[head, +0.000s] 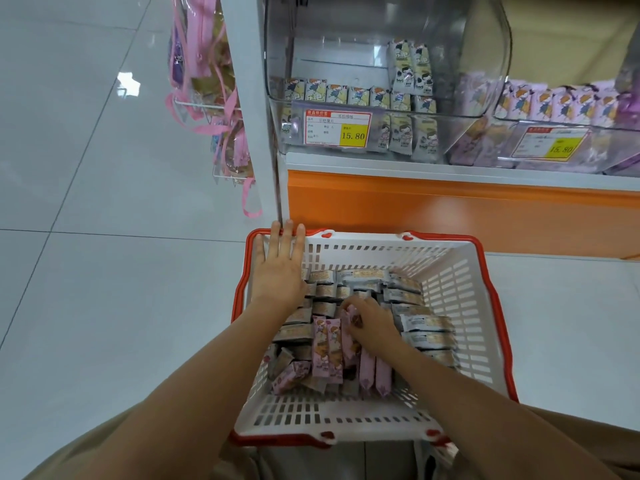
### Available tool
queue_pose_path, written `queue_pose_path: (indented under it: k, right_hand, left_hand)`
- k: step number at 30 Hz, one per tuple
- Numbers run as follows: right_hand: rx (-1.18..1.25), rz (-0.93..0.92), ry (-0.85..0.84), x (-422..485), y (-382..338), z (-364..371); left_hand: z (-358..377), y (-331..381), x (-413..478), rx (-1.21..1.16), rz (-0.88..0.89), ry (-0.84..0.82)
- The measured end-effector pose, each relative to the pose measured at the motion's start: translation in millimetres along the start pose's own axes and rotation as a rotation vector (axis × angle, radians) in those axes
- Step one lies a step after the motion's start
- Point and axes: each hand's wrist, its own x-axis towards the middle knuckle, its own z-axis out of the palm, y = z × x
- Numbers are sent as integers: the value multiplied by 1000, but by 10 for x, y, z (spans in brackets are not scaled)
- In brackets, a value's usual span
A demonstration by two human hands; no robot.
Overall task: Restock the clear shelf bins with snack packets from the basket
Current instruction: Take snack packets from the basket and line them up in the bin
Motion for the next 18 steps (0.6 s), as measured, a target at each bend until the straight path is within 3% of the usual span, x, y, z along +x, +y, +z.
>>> queue_pose_path:
  k: [8,11,14,18]
  right_hand:
    - [206,-160,166,14,-323,-741]
    - [262,-243,281,-43,-438,-1127]
    - [255,-334,363,-133,-536,-1503]
    - [250,-416,450,-322,-621,-1927]
  left_hand:
    - [-396,46,-4,-95,18,-57]
    - [-658,215,-25,-435,69,63]
    - [-979,512,-34,-927,62,-31]
    - [-1304,824,13,-1189,98,-43]
